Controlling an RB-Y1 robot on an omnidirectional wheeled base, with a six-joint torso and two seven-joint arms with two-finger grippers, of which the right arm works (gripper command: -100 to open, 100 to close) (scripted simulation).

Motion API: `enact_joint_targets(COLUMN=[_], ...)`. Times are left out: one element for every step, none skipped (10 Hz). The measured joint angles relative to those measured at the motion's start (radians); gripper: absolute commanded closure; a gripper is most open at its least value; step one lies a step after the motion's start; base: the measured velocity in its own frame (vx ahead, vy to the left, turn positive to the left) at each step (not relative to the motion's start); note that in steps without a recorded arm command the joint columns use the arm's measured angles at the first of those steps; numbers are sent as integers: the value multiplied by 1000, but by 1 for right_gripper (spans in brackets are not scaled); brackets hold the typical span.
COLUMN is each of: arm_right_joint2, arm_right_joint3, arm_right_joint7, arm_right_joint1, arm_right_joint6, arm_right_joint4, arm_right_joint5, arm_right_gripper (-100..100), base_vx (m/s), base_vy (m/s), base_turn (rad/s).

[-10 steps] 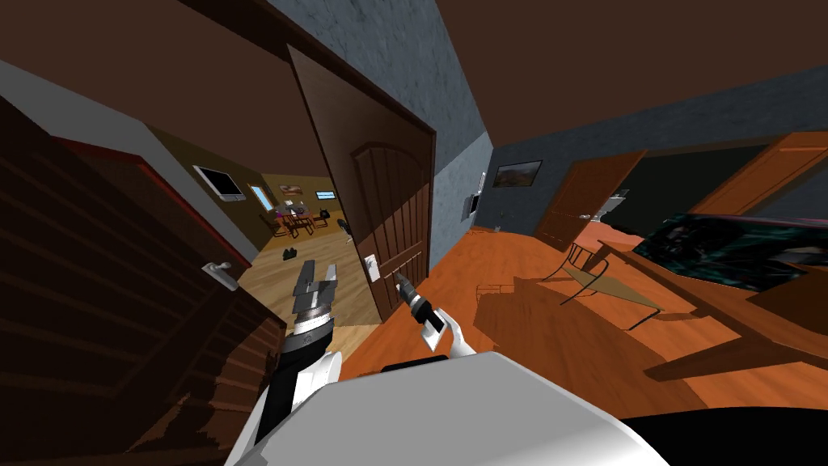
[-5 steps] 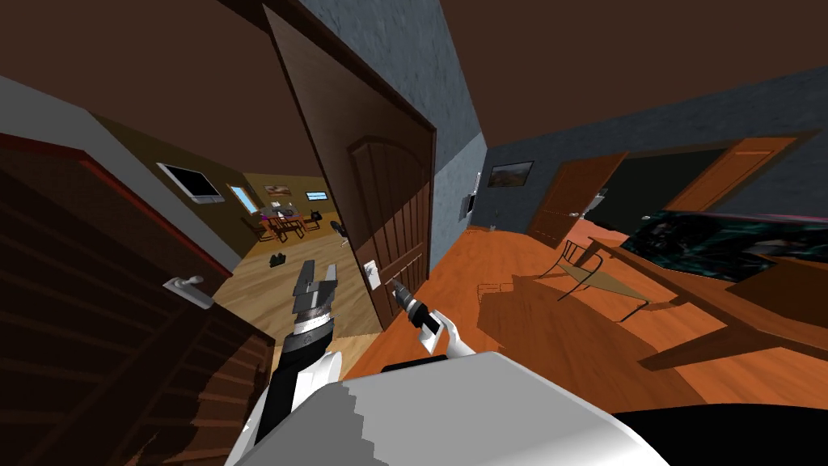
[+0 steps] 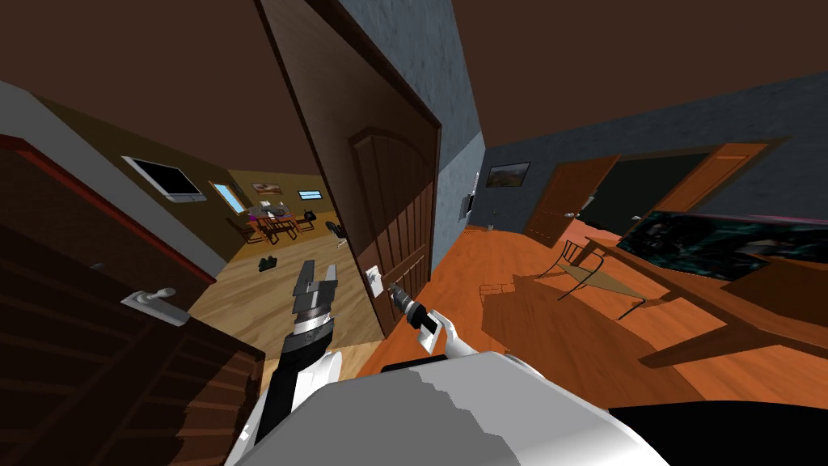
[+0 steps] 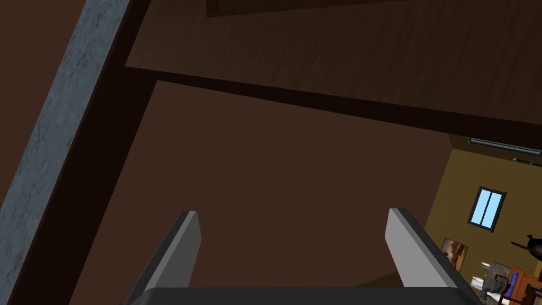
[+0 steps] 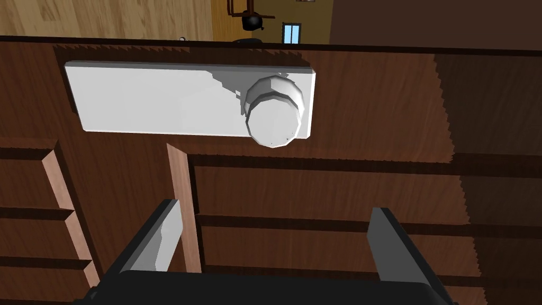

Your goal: Push the door open

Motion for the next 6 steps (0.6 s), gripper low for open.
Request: enact_joint_targets(arm_right_joint2=[2, 6, 8, 11, 14, 18], arm_right_joint3=[-3, -7, -10, -14, -17, -21], arm_right_joint7=[1, 3, 4, 6, 7, 8], arm_right_joint1=[-1, -4, -5, -6, -7, -10], arm_right_joint6=[2, 1, 1, 1, 2, 2], arm_right_joint4=[2, 9, 12, 18, 21, 27], arm_right_joint5=[0, 0, 1, 1, 1, 1], arm_right_gripper=[-100, -100, -100, -100, -100, -100], base_vx=[133, 122, 121, 142, 162, 161], base_vy=[106, 117, 172, 164, 155, 150], base_turn=[33, 18, 45, 30, 38, 34])
